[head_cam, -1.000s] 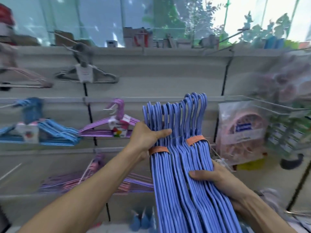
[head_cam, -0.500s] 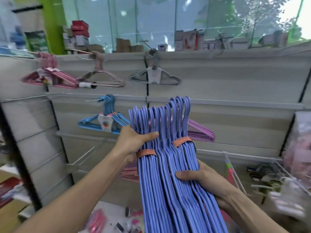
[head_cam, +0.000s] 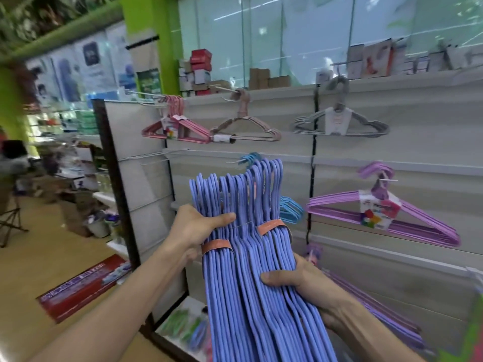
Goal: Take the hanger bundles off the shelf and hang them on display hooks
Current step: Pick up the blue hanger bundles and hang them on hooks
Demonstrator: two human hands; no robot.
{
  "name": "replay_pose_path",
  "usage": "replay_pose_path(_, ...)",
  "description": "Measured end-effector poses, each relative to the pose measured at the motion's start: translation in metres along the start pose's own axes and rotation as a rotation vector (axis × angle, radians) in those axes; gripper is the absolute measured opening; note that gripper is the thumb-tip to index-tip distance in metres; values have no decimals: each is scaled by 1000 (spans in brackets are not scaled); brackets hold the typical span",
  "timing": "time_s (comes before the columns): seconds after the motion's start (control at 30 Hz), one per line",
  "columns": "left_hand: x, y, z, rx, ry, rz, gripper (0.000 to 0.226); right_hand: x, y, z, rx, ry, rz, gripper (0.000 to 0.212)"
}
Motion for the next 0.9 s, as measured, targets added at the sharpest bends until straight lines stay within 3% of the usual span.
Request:
replay_pose_path(0.17, 25, 19, 49, 11, -106, 14, 23, 56, -13, -25, -37, 74, -55, 60)
replay_pose_path(0.53, 127, 62, 123, 87, -257, 49, 29, 208, -32, -51, -36, 196, -145, 50)
replay_pose_path(0.9, 272, 75, 172, 158, -332, 69, 21, 378, -7, -64, -8, 325, -166, 59)
Point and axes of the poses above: each hand's wrist, its own x-axis towards the middle knuckle, its own z-axis out of the back of the hand, y = z × x, the point moved 4 cm from there along x, towards the middle knuckle, and after that the axes turned 11 degrees about x, right-handed, at the moved point
